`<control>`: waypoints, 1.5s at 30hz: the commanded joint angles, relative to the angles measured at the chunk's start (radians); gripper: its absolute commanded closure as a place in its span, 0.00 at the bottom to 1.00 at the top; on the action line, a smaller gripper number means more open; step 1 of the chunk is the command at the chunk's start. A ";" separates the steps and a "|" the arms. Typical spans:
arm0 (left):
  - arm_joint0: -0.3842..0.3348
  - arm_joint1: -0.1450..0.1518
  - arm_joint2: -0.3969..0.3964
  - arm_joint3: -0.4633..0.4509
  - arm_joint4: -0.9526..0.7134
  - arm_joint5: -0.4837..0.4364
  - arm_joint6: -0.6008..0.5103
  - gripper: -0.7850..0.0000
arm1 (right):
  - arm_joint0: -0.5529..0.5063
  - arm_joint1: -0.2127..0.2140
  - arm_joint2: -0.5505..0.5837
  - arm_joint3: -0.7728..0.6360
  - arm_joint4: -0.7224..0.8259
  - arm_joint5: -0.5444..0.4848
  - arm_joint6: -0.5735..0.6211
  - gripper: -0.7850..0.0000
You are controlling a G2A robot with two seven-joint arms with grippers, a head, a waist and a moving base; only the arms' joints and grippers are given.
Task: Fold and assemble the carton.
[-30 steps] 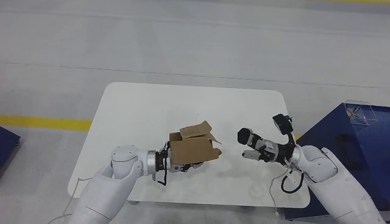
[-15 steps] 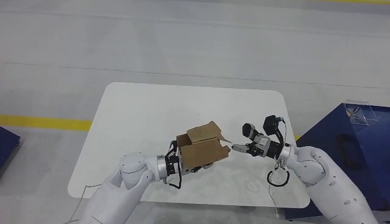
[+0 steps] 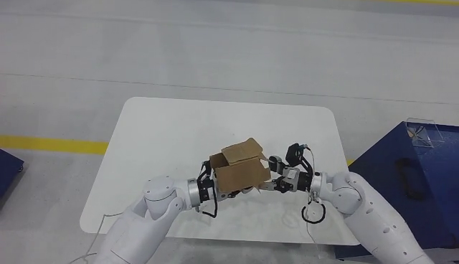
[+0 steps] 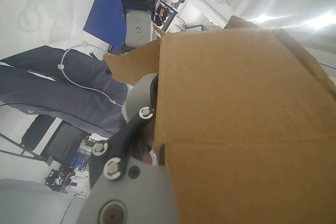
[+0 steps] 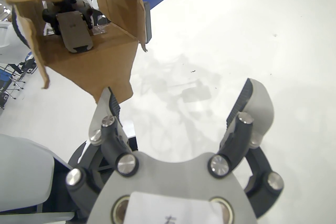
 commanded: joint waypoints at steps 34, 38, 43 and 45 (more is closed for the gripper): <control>-0.038 -0.023 0.010 0.058 0.036 -0.041 0.100 1.00 | 0.060 -0.012 0.084 0.048 0.117 -0.052 0.033 0.00; -0.038 -0.024 0.010 0.059 0.042 -0.062 0.073 1.00 | 0.074 -0.012 0.101 0.074 0.125 -0.030 0.046 0.00; -0.031 -0.021 0.027 0.041 0.115 -0.128 0.014 1.00 | 0.079 -0.017 0.095 0.077 0.120 -0.017 0.050 0.00; -0.026 -0.019 0.034 0.030 0.147 -0.154 -0.004 1.00 | 0.079 -0.020 0.090 0.075 0.110 -0.013 0.049 0.00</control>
